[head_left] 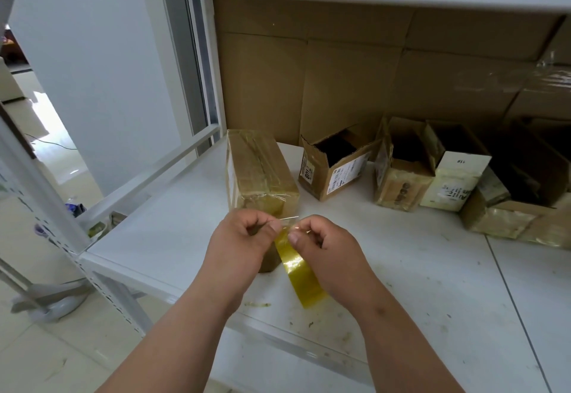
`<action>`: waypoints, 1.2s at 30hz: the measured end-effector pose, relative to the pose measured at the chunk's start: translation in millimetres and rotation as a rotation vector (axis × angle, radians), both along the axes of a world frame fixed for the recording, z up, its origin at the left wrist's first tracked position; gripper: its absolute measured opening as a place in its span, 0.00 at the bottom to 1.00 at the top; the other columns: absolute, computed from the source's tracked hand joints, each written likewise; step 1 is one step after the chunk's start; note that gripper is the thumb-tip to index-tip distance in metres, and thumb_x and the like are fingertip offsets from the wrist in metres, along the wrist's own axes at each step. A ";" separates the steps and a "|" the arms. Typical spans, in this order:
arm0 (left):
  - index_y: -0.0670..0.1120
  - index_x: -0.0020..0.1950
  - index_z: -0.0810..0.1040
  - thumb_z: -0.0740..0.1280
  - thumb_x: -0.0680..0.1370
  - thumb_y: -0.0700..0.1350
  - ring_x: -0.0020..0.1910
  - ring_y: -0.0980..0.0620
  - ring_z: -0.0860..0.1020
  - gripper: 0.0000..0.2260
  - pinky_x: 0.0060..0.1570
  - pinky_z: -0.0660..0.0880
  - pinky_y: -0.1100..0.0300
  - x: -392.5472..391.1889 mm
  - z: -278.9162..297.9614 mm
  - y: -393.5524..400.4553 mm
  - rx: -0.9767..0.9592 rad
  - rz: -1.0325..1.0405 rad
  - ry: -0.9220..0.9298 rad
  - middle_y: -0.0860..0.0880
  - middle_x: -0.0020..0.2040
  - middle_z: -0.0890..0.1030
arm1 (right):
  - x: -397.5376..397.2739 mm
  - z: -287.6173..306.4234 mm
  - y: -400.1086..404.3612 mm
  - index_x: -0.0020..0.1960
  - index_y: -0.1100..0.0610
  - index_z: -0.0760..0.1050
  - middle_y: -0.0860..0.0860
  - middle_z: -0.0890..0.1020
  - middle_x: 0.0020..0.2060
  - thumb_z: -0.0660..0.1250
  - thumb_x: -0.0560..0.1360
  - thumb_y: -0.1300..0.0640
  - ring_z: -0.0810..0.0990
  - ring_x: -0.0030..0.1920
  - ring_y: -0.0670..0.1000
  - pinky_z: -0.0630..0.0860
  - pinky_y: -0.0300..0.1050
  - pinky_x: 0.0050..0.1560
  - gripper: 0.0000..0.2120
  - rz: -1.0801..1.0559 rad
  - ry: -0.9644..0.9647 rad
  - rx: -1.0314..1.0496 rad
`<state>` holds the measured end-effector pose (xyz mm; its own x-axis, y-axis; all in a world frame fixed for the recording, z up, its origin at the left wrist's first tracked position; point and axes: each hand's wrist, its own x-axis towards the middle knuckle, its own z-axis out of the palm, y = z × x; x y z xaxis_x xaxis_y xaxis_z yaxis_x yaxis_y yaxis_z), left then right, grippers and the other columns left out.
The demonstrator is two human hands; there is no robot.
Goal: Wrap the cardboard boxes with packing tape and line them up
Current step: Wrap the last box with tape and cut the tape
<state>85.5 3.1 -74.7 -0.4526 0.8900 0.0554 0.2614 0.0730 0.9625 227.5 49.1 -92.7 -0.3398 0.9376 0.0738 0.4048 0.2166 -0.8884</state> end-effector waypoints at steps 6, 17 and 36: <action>0.58 0.42 0.84 0.71 0.78 0.45 0.45 0.58 0.79 0.09 0.45 0.72 0.66 -1.9 -0.3 1.9 0.050 0.030 0.027 0.58 0.41 0.83 | 3.6 2.8 0.1 0.50 0.46 0.78 0.40 0.75 0.31 0.66 0.78 0.48 0.72 0.35 0.41 0.69 0.40 0.41 0.03 -0.101 -0.060 0.060; 0.58 0.73 0.71 0.66 0.79 0.57 0.77 0.46 0.57 0.23 0.74 0.58 0.48 -33.6 0.4 46.2 -0.008 -0.013 0.870 0.50 0.76 0.67 | 3.7 -0.8 16.2 0.58 0.45 0.74 0.46 0.80 0.51 0.54 0.82 0.49 0.78 0.52 0.49 0.63 0.48 0.57 0.12 -0.187 -0.743 0.358; 0.55 0.66 0.80 0.71 0.77 0.50 0.65 0.51 0.65 0.16 0.63 0.62 0.63 -66.4 -29.0 50.6 0.125 -0.071 0.871 0.54 0.65 0.76 | -14.1 1.5 36.5 0.73 0.35 0.63 0.52 0.63 0.73 0.54 0.72 0.26 0.57 0.73 0.58 0.50 0.60 0.73 0.32 0.070 -1.078 0.035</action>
<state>19.0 53.7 -103.7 -0.1481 0.8789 0.4534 0.9056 -0.0637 0.4192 213.4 85.6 -91.2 -0.2948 0.9167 -0.2696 0.9554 0.2881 -0.0650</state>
